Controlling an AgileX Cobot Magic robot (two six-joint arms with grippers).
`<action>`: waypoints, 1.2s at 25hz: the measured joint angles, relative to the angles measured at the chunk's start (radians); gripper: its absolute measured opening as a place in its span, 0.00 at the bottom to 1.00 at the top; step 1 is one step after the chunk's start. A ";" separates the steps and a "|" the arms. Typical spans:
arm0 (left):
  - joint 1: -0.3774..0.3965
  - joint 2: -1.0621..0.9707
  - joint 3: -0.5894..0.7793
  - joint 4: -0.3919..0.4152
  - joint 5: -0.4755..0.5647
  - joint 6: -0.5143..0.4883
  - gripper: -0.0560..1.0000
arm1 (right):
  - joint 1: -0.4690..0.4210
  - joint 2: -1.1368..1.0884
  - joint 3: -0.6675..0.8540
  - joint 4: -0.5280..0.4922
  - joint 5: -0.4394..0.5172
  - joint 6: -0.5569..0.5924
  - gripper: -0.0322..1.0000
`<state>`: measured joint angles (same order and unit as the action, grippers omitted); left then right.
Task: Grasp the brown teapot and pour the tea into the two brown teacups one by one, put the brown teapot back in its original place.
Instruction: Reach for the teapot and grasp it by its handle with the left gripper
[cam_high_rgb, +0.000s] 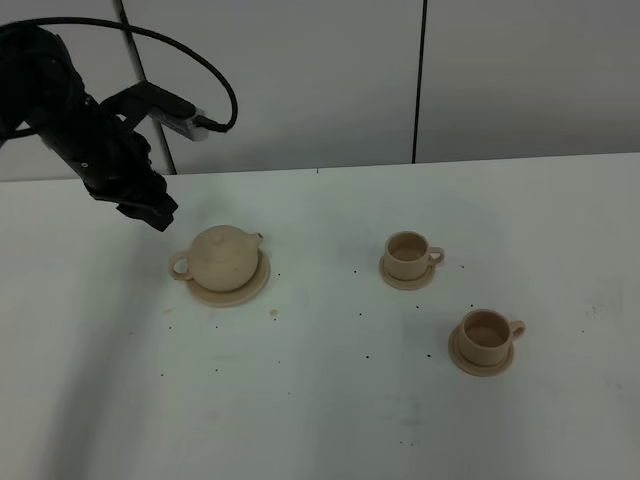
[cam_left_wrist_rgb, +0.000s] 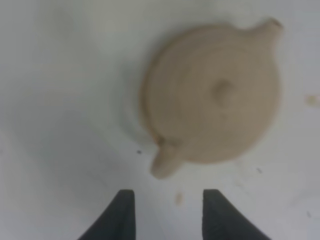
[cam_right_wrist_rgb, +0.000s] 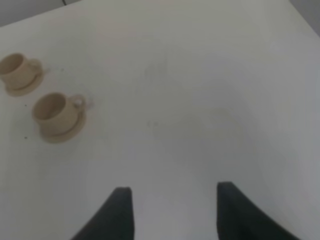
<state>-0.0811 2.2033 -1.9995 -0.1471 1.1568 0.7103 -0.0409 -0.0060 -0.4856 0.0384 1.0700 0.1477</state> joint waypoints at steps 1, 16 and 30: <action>0.000 -0.001 0.000 -0.021 0.021 0.044 0.42 | 0.000 0.000 0.000 0.000 0.000 0.000 0.40; 0.000 0.004 0.000 -0.012 0.030 0.227 0.42 | 0.000 0.000 0.000 0.000 0.000 0.000 0.40; -0.088 0.053 -0.009 0.158 0.030 0.141 0.37 | 0.000 0.000 0.000 0.000 0.000 0.000 0.40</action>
<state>-0.1688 2.2566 -2.0081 0.0107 1.1867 0.8516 -0.0409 -0.0060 -0.4856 0.0384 1.0700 0.1477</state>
